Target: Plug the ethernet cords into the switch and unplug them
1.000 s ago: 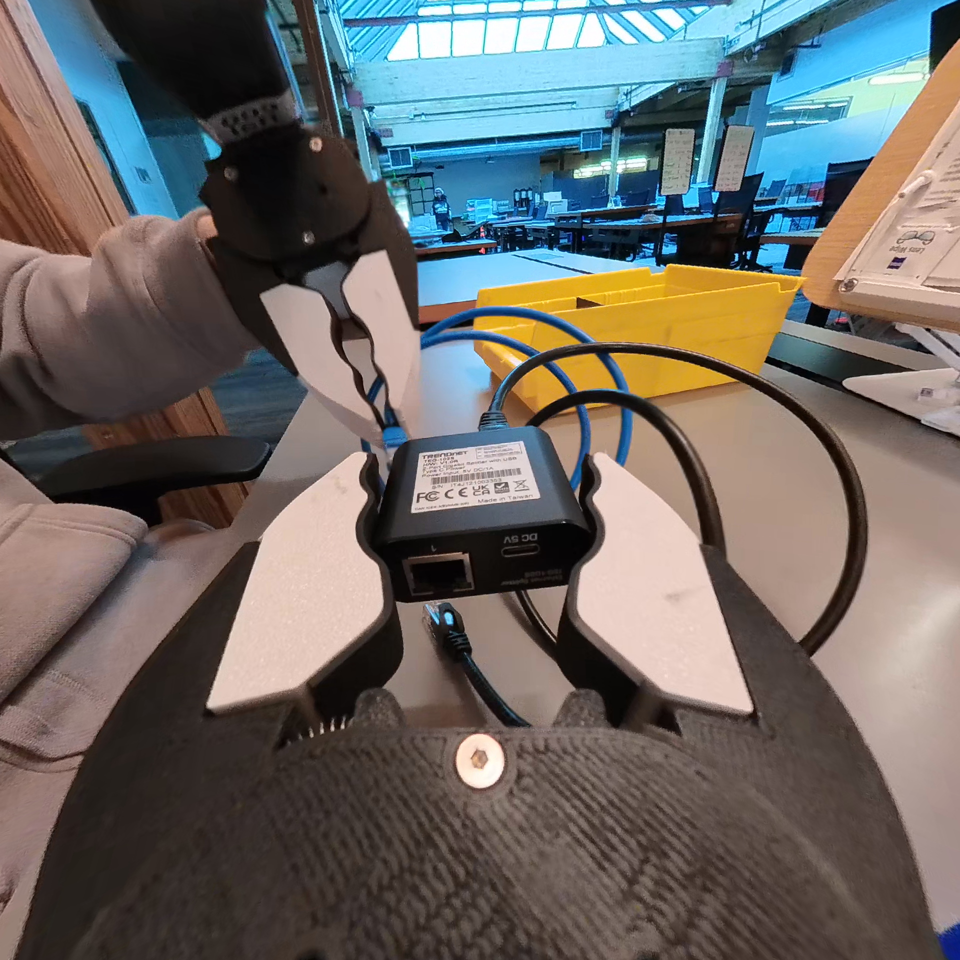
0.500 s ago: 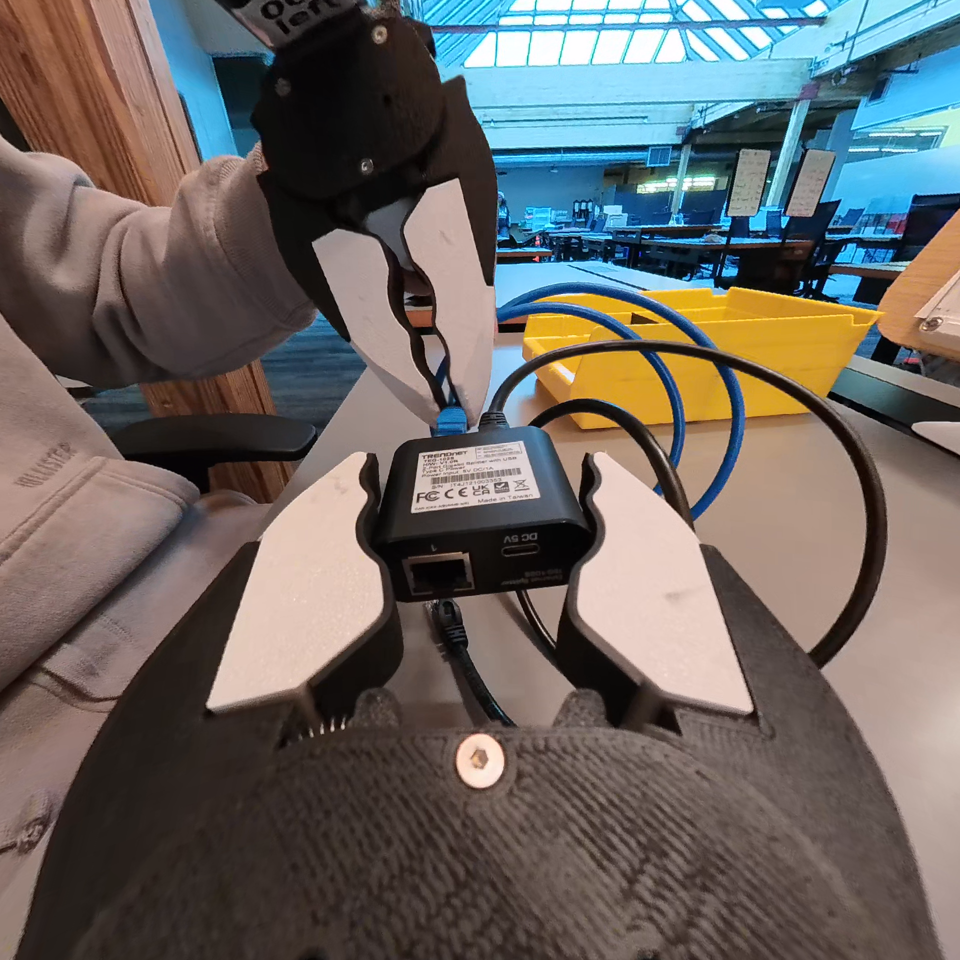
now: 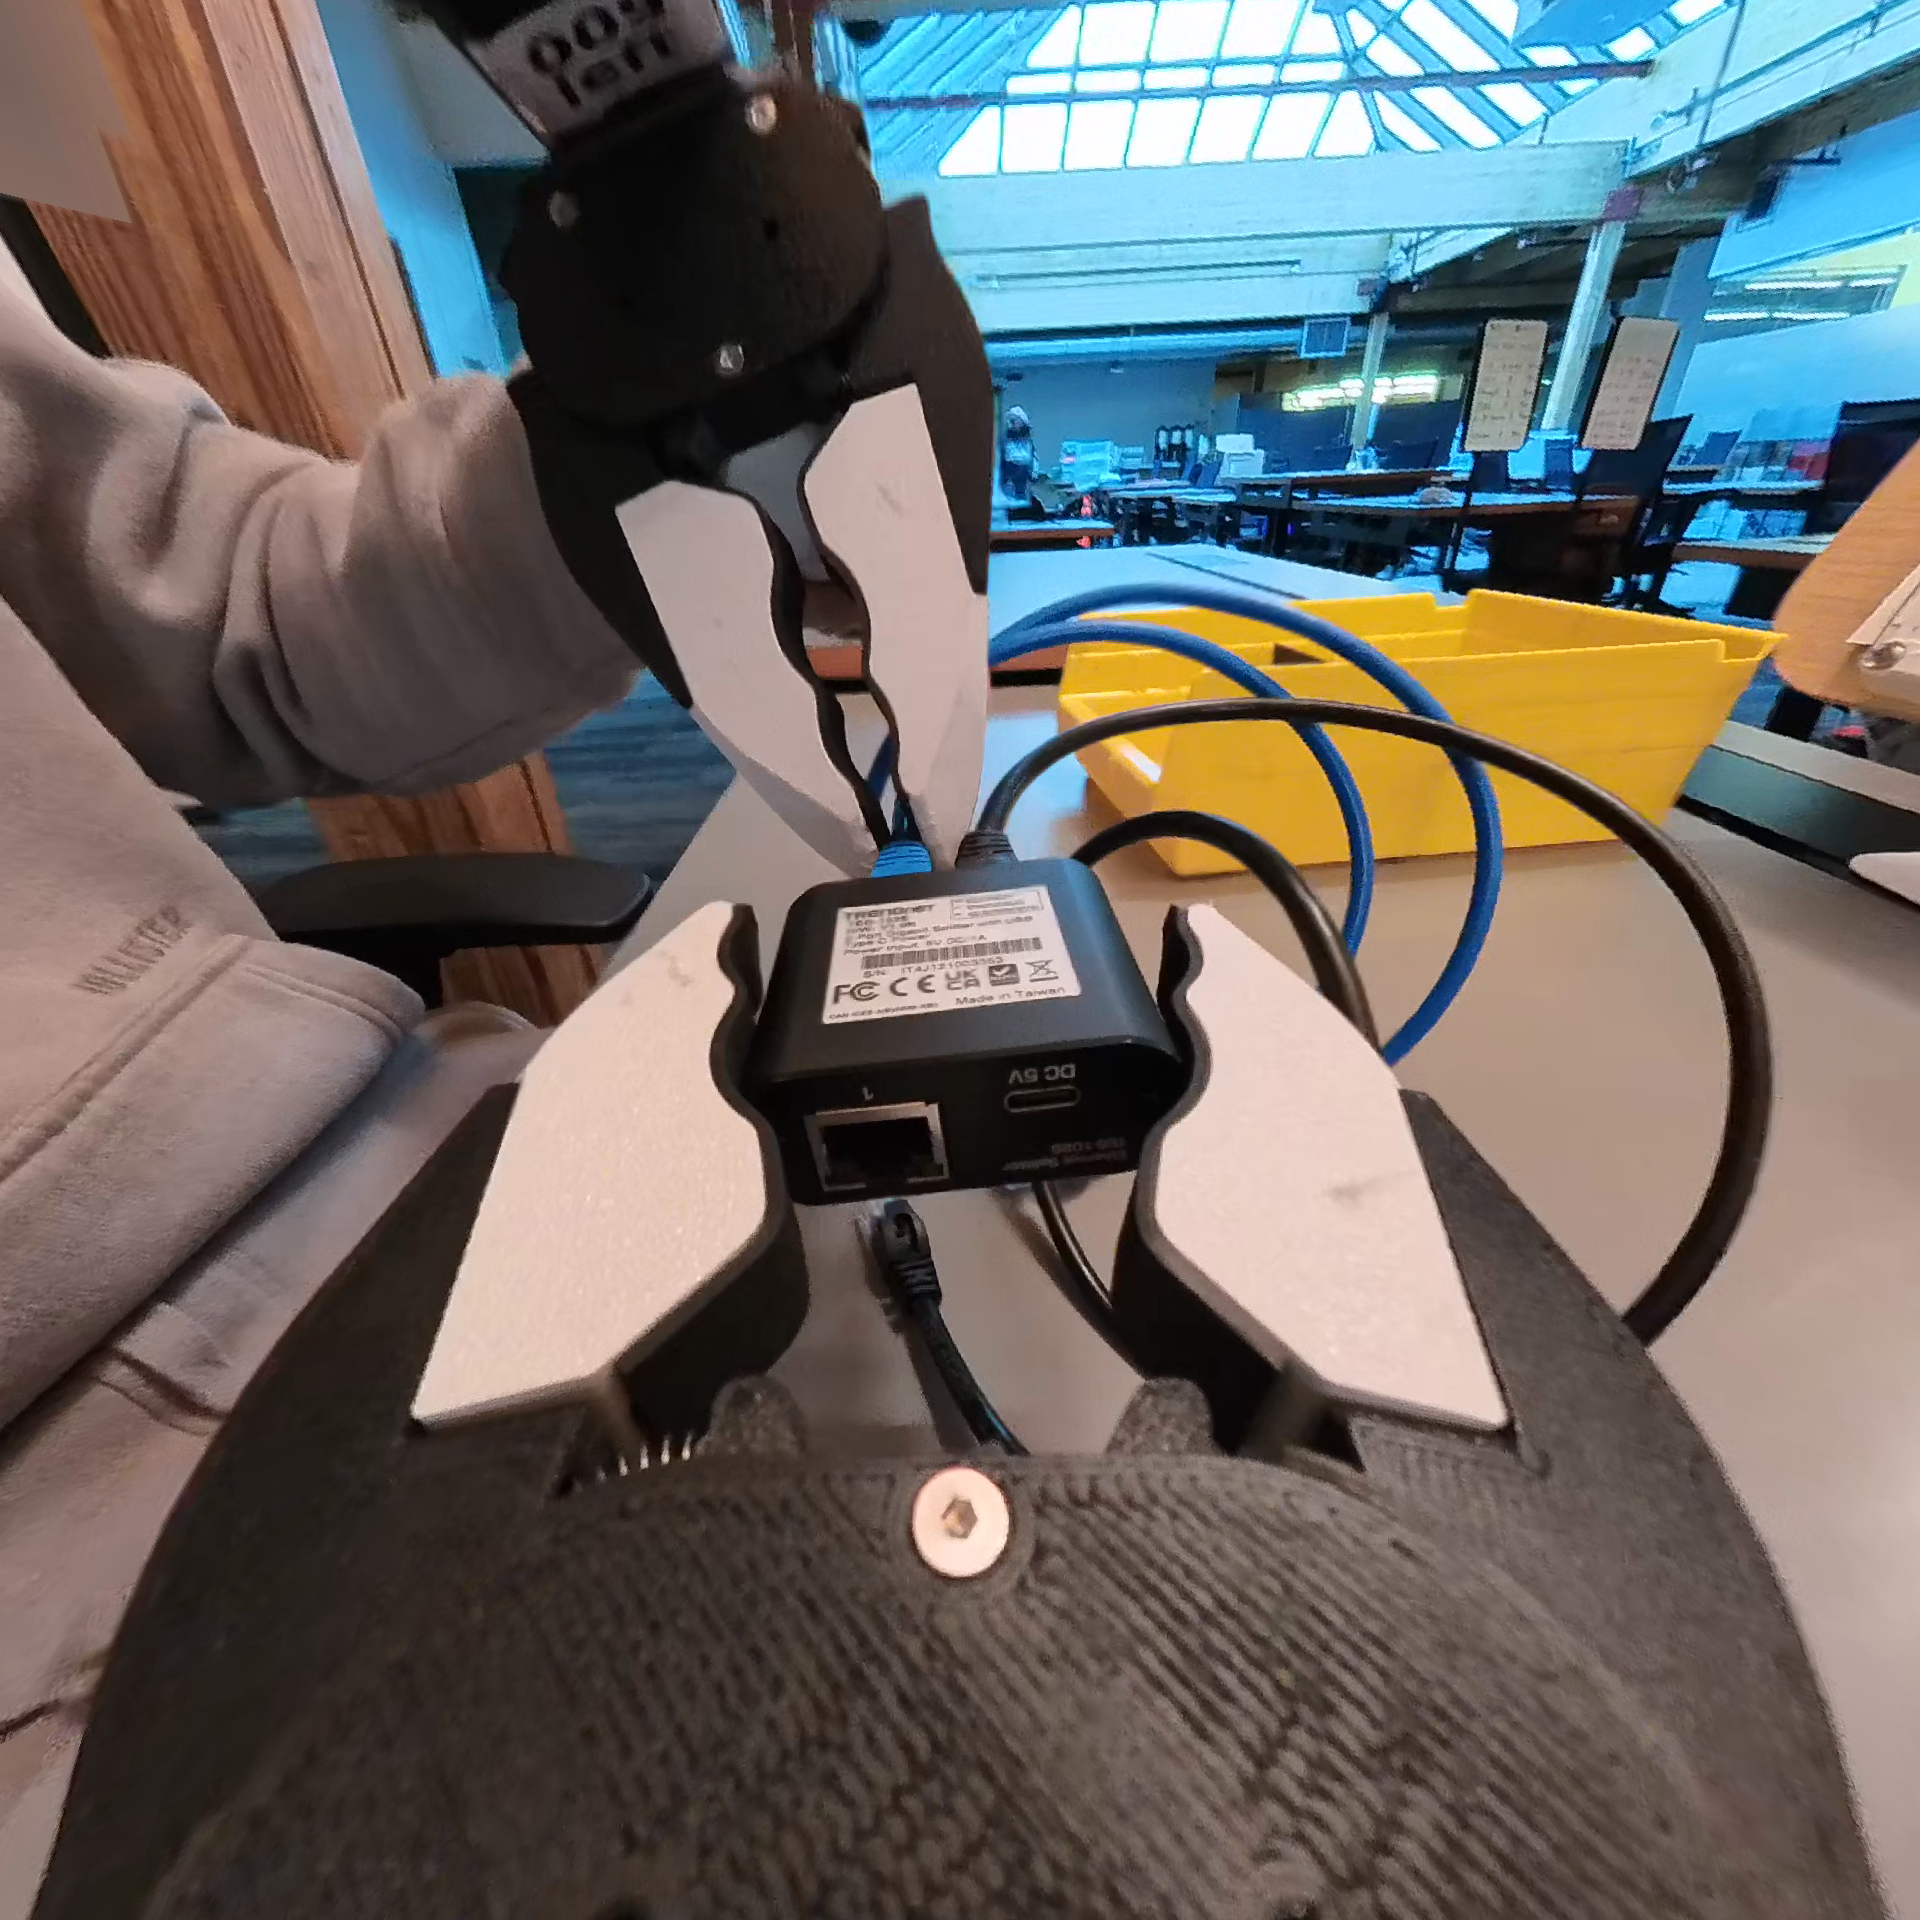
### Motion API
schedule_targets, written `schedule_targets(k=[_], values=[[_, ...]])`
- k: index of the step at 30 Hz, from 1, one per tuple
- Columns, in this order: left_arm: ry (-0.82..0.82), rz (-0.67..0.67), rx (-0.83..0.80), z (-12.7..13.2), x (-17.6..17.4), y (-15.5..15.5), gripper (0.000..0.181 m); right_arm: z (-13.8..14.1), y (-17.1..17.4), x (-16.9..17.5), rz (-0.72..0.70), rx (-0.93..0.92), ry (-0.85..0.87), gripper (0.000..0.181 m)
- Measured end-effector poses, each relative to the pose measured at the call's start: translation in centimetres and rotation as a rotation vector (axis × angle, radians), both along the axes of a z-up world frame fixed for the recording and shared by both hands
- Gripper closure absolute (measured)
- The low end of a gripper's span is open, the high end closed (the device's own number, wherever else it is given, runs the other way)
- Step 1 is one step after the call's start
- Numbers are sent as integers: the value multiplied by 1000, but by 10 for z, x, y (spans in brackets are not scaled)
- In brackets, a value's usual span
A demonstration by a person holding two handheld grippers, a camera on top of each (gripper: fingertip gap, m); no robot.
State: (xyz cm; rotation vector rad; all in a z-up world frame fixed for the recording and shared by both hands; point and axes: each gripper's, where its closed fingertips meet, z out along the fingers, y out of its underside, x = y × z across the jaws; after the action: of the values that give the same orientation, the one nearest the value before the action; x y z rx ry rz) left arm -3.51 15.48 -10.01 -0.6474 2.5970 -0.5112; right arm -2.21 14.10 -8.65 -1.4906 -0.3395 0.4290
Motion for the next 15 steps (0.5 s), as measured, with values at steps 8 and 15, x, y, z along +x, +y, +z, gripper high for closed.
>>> schedule_targets(k=[8,15], values=[[-26,25,-165,4,3,-3,178,6,1,3,-14,31,65,107],[-137,235,-283,11,-4,17,162,4,6,2,-68,60,-41,107]])
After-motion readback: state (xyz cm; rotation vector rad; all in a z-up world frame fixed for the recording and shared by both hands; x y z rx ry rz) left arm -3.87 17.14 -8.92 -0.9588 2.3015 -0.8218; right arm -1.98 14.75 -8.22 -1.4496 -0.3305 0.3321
